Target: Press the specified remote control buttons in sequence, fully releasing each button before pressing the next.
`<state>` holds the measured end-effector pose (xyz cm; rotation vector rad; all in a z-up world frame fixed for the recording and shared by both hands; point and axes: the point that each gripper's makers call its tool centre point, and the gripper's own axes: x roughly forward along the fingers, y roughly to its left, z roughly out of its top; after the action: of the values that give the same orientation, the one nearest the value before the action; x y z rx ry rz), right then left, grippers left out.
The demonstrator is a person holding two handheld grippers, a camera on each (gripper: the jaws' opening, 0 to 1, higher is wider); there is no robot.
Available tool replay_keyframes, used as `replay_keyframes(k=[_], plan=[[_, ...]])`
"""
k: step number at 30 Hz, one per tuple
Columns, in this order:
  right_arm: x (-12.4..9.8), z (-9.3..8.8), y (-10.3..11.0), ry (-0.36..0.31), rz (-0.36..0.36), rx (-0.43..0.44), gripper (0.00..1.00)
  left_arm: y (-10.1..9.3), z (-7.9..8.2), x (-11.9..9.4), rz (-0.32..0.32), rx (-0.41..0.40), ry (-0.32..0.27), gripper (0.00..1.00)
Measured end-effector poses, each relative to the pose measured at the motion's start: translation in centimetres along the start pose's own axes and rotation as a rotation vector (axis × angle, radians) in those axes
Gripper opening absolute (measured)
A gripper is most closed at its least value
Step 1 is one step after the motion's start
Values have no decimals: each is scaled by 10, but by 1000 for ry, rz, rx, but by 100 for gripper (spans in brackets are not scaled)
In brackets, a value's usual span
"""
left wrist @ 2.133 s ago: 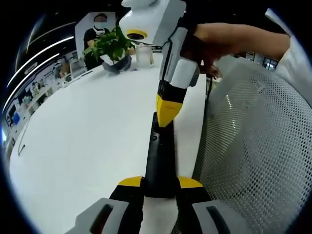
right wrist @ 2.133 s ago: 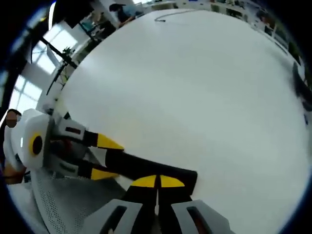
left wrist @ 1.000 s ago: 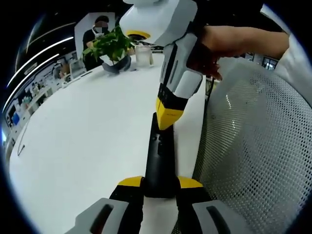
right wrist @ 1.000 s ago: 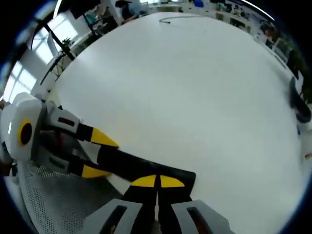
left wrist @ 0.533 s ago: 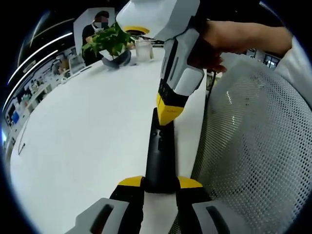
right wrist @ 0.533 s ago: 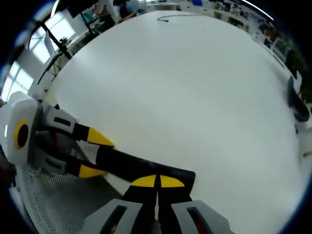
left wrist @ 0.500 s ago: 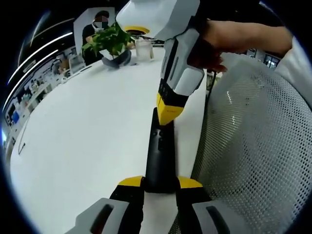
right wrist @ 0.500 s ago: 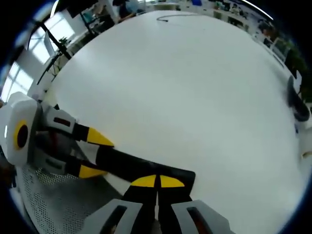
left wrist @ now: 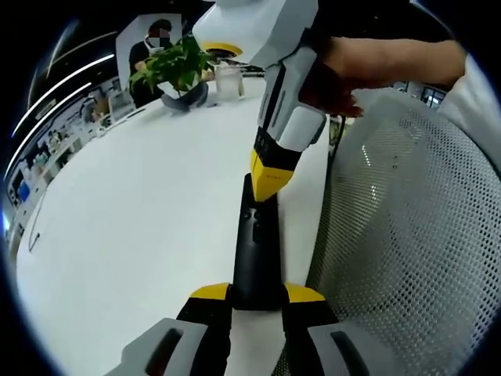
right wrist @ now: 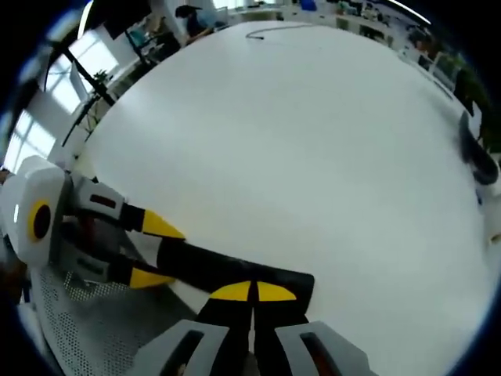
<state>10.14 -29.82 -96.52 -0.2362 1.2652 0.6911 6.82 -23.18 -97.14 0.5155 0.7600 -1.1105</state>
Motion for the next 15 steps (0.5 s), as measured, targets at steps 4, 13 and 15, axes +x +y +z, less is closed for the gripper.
replay_keyframes(k=[4, 13, 15], plan=[[0, 0, 0, 5, 0, 7, 0, -1, 0, 0, -2, 3, -4, 24], [1, 1, 2, 26, 7, 1, 0, 0, 0, 0, -1, 8, -6, 24], [1, 1, 3, 31, -2, -16, 0, 0, 0, 0, -2, 14, -7, 24]])
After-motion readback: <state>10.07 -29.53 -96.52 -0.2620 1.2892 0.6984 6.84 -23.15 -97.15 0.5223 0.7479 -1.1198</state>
